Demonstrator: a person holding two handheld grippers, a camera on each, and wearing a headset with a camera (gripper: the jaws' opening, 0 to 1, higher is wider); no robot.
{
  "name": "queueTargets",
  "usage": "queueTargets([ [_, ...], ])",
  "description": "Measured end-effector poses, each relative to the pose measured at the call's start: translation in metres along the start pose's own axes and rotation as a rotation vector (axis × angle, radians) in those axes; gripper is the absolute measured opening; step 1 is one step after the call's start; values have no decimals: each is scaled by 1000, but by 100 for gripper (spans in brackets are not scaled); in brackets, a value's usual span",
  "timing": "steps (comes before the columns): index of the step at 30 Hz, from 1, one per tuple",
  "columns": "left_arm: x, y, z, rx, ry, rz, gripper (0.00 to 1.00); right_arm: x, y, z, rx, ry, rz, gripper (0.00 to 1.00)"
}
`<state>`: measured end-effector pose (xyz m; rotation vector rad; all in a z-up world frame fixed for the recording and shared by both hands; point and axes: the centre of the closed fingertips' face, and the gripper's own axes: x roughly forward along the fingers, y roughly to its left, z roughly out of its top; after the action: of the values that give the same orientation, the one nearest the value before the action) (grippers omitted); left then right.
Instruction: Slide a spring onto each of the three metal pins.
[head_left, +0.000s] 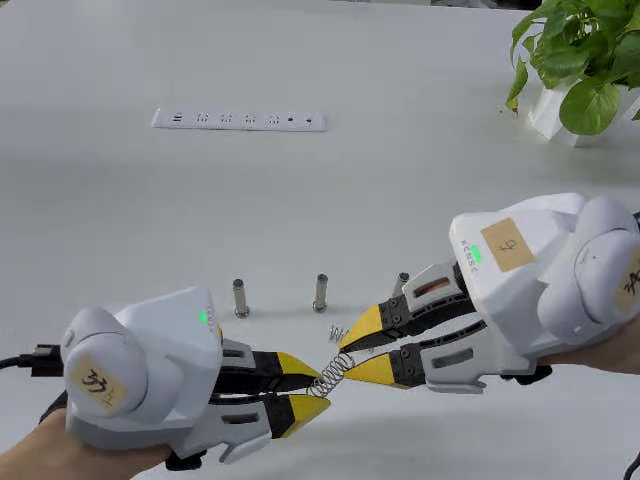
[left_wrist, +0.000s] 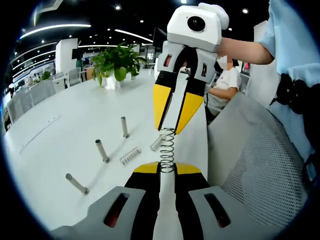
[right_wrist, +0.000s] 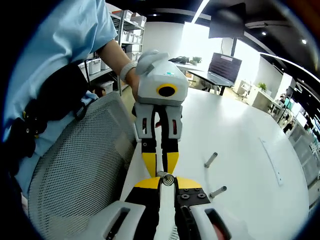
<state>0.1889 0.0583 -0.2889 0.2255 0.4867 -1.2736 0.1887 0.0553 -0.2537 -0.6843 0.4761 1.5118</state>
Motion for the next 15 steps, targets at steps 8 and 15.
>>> queueTargets([
  [8,3,-1,6,14,-16,2,6,-3,-2,-1,35,24,13,32],
  [15,8,-2,13,49,-21,-1,6,-6,-3,-4,76,82,92,26],
])
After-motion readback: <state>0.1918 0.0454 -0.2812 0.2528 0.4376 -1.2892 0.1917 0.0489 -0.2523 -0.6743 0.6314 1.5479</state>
